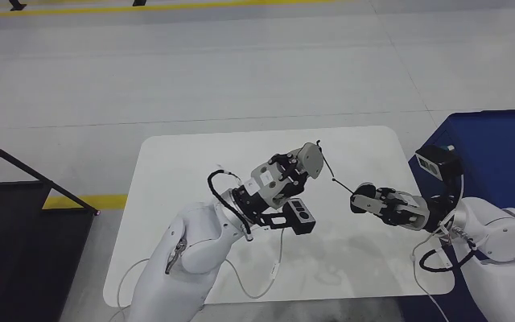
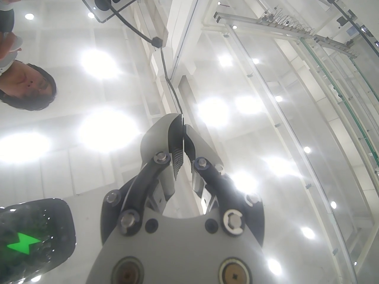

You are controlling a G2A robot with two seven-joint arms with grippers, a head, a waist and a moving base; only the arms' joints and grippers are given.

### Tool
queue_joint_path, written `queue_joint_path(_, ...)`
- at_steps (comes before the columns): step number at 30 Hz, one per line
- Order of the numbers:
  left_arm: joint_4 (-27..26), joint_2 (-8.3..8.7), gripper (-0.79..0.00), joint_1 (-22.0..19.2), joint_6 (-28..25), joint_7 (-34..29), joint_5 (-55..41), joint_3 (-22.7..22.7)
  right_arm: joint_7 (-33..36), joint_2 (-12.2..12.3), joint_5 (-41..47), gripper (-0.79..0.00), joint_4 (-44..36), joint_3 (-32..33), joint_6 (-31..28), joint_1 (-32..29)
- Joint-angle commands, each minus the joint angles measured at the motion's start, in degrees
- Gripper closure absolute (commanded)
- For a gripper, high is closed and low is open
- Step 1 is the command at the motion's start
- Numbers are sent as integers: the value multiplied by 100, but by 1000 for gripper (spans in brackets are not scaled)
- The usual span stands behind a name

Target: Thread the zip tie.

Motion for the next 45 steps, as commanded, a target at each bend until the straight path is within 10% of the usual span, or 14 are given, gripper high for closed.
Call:
queue_joint_path(1,-12,3,0,21,6,9,40,-8,0,0,0,0,0,0,0,0)
queue_joint_path(45,-179,17,0,138,28,-36,328,-5,0,0,0,0,0,0,0,0)
